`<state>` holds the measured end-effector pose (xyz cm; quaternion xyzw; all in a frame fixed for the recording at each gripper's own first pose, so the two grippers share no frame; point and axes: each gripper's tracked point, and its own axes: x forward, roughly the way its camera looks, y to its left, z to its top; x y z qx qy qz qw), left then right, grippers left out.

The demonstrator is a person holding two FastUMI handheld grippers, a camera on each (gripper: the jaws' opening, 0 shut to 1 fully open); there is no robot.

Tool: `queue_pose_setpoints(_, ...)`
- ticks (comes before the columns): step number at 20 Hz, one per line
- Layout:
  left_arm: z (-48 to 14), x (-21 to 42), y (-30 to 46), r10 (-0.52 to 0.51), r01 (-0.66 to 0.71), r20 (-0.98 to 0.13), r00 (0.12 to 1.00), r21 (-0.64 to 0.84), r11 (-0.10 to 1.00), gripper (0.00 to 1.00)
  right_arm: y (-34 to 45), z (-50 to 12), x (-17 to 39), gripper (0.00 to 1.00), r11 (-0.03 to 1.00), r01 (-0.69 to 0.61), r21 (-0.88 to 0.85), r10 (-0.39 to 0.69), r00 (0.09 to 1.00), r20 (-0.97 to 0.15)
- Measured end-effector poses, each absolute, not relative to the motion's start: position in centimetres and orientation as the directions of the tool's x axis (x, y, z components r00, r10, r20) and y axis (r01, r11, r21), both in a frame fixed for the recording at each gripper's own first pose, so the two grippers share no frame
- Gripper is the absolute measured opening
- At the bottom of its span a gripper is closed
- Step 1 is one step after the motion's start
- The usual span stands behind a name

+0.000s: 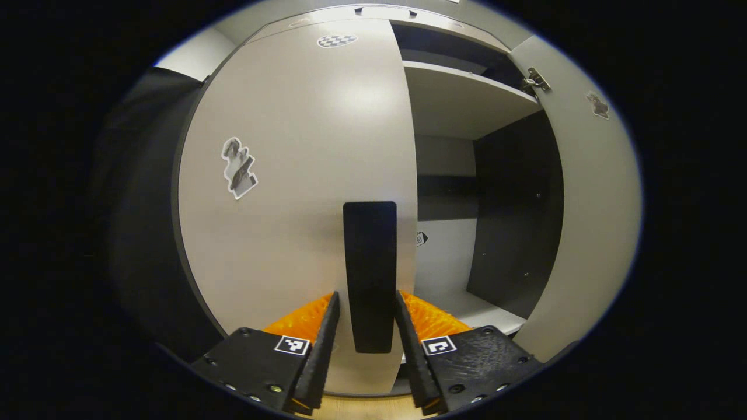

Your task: Open the right door of the double-door shoe cabinet with the right hand, and open the left door with the left hand.

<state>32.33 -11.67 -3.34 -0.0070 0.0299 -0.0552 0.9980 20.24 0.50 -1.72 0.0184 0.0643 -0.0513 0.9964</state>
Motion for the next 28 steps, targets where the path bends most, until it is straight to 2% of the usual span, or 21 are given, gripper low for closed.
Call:
queue_pose_setpoints(1, -3.5, 32.6, -11.9, -0.111, 0.111, -0.064, 0.992, -0.009, 0.994, 0.40, 0.6, -1.8, 20.2, 1.00, 0.994, 0.100, 0.031, -0.096, 0.987, -0.132)
queue_pose_setpoints(2, -3.6, 32.7, -11.7, -0.108, 0.109, -0.070, 0.992, 0.008, 0.994, 0.44, 0.6, -1.7, 20.2, 1.00, 0.995, 0.098, 0.031, -0.093, 0.987, -0.130)
queue_pose_setpoints(3, -3.4, 32.5, -11.7, -0.108, 0.109, -0.065, 0.992, 0.002, 0.994, 0.30, 0.7, -1.6, 20.3, 1.00, 0.995, 0.095, 0.029, -0.090, 0.987, -0.130)
queue_pose_setpoints(4, -3.6, 32.8, -11.6, -0.106, 0.106, -0.066, 0.992, -0.011, 0.994, 0.26, 0.7, -1.6, 20.3, 1.00, 0.996, 0.090, 0.028, -0.086, 0.988, -0.129)
queue_pose_setpoints(5, -3.5, 32.8, -11.6, -0.107, 0.105, -0.065, 0.992, -0.022, 0.994, 0.17, 0.8, -1.6, 20.3, 1.00, 0.996, 0.085, 0.029, -0.081, 0.989, -0.128)
queue_pose_setpoints(8, -3.5, 32.5, -11.5, -0.108, 0.108, -0.066, 0.992, -0.006, 0.994, 0.05, 1.0, -1.6, 20.3, 1.00, 0.997, 0.072, 0.027, -0.068, 0.990, -0.124)
queue_pose_setpoints(10, -3.5, 32.2, -11.5, -0.120, 0.120, -0.062, 0.991, -0.002, 0.993, 0.02, 1.2, -1.5, 20.3, 1.00, 0.998, 0.063, 0.028, -0.059, 0.991, -0.121)
queue_pose_setpoints(17, -2.7, 28.6, -11.0, -0.158, 0.157, -0.057, 0.986, -0.021, 0.987, 0.02, 2.2, -1.3, 20.3, 1.00, 1.000, 0.019, 0.023, -0.017, 0.994, -0.107)
queue_pose_setpoints(28, -2.9, 21.3, -5.8, -0.138, 0.137, -0.053, 0.989, -0.011, 0.990, 0.01, 3.6, -1.2, 20.4, 1.00, 0.999, -0.039, 0.020, 0.041, 0.994, -0.104)
